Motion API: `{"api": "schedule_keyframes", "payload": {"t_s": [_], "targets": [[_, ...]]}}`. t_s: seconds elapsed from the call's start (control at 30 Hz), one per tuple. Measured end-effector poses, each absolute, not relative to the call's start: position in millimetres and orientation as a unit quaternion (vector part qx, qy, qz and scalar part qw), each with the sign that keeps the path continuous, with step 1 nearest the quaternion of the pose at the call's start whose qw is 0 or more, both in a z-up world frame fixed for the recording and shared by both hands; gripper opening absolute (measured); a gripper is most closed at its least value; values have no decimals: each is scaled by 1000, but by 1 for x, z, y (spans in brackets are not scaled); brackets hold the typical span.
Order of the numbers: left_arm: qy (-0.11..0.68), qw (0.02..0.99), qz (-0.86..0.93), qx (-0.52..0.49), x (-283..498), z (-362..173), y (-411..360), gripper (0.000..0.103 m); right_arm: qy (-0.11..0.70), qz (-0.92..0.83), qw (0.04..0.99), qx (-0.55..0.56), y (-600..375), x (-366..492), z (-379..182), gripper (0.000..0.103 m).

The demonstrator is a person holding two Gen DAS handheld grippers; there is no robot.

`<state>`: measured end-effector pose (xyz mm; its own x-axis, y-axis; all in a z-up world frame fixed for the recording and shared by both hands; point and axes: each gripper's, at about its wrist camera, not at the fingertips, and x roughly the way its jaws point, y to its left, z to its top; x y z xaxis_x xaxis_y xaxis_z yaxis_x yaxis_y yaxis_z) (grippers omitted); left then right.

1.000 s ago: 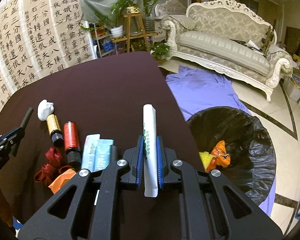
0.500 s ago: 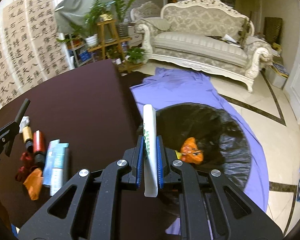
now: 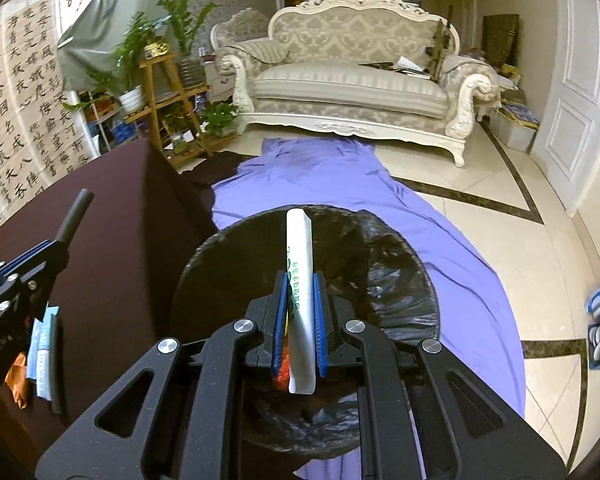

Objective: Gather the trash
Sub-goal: 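Carry the black stick and white tube over the black bin and open both grippers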

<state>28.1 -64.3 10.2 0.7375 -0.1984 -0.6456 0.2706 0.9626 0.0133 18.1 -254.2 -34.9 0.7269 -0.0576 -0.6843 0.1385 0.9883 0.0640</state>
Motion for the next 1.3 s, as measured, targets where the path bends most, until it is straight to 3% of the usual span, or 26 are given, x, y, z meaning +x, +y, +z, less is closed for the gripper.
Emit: {"api": "schedule_keyframes", "payload": {"t_s": [0.57,0.7,1.03,1.3], "targets": [[364,915,-142,96,57,-12,-114,14,379,-62,920,83,-285,36,-56,15],[364,917,-135,96,58,-14,-114,47,377,-68,920,86,-288,34,-58,25],[367,917,-127,87,58,-9,-106,64,378,-76,919,87,-291,34,-55,26],[369,919,-115,74,46,3,-81,65,371,-57,924,79,-269,28,-46,36]]}}
